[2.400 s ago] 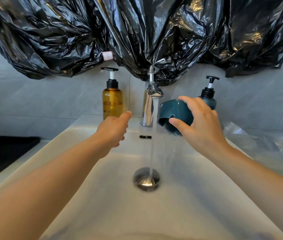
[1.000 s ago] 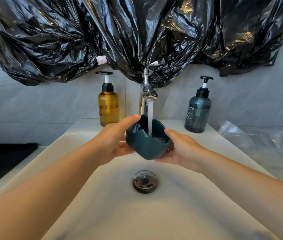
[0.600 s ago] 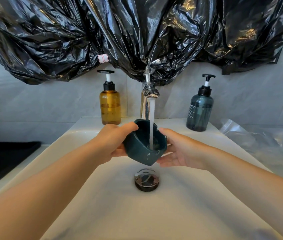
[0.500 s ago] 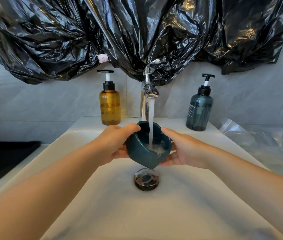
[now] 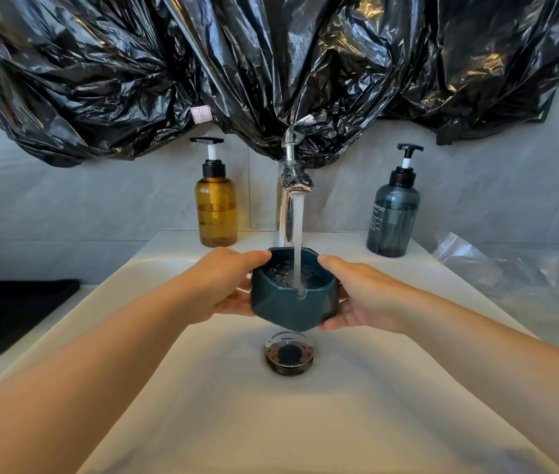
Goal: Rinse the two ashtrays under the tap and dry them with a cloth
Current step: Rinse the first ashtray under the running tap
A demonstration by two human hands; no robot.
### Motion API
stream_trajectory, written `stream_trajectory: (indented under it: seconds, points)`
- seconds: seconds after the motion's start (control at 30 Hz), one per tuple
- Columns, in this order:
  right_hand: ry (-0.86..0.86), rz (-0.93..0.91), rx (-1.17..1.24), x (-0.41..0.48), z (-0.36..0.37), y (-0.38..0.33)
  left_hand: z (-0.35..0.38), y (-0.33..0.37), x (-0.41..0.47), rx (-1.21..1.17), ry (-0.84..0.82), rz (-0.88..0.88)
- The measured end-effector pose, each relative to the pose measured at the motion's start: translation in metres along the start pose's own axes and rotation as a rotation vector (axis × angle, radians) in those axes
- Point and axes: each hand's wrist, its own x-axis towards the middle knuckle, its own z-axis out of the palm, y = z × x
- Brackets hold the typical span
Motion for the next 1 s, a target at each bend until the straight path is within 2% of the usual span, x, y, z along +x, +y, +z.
stream_trajectory:
  seconds: [0.1, 0.2, 0.3, 0.43, 0.6, 0.73, 0.87, 1.0]
  points:
    - [0.011, -0.013, 0.071, 0.0, 0.002, -0.002, -0.001, 0.002, 0.002, -0.055, 0.06, 0.033]
    - [0.063, -0.014, 0.038, -0.002, -0.006, -0.002, 0.001, 0.002, 0.005, -0.02, 0.114, 0.032]
    - [0.035, 0.014, -0.005, -0.004, -0.006, -0.001, -0.001, 0.001, 0.007, 0.006, 0.156, 0.034]
    - [-0.034, 0.01, 0.033, -0.005, 0.006, -0.003, -0.002, 0.001, 0.007, -0.002, 0.17, 0.034]
    - [0.041, 0.014, 0.021, -0.002, -0.003, -0.001, -0.002, 0.002, 0.006, 0.014, 0.194, 0.039]
    - [0.022, 0.014, 0.012, -0.003, -0.002, 0.0, 0.001, 0.003, 0.004, 0.045, 0.188, 0.06]
    - [0.054, 0.001, 0.047, -0.001, -0.002, -0.001, 0.004, 0.005, 0.001, 0.105, 0.176, 0.159]
    - [0.096, 0.001, 0.037, 0.001, -0.006, -0.002, 0.004, 0.008, -0.006, 0.315, 0.145, 0.378]
